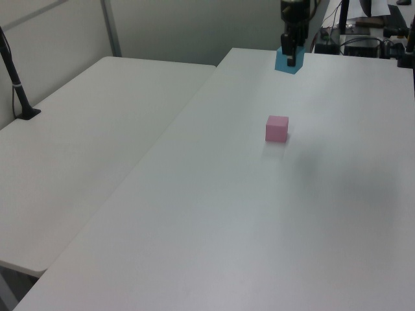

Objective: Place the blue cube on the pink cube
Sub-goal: 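Lift the light-blue cube and carry it above the pink cube, then lower the light-blue cube onto the pink cube's top face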

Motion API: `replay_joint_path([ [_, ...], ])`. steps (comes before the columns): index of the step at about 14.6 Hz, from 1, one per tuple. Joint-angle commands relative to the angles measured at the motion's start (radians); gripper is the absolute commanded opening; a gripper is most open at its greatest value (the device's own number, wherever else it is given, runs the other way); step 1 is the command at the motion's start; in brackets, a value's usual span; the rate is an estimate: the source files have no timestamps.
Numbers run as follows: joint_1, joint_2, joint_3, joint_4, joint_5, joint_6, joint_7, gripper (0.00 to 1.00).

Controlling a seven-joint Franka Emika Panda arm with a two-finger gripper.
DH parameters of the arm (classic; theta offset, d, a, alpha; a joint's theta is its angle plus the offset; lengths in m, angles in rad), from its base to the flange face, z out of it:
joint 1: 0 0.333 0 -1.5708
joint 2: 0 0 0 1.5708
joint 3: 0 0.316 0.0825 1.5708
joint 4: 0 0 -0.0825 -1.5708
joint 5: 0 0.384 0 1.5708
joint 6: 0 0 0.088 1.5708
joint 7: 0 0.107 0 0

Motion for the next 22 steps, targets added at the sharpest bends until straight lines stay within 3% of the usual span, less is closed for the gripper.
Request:
replay_joint_path([
  [1, 0.039, 0.024, -0.039, 0.030, 0.028, 0.030, -0.018, 0.18],
  [4, 0.039, 0.036, -0.039, 0.009, 0.042, 0.073, -0.016, 0.18],
  [12, 0.041, 0.076, -0.040, -0.170, 0.033, 0.297, -0.022, 0.18],
  [22, 0.061, 0.124, -0.037, -0.281, 0.008, 0.386, -0.024, 0.25],
])
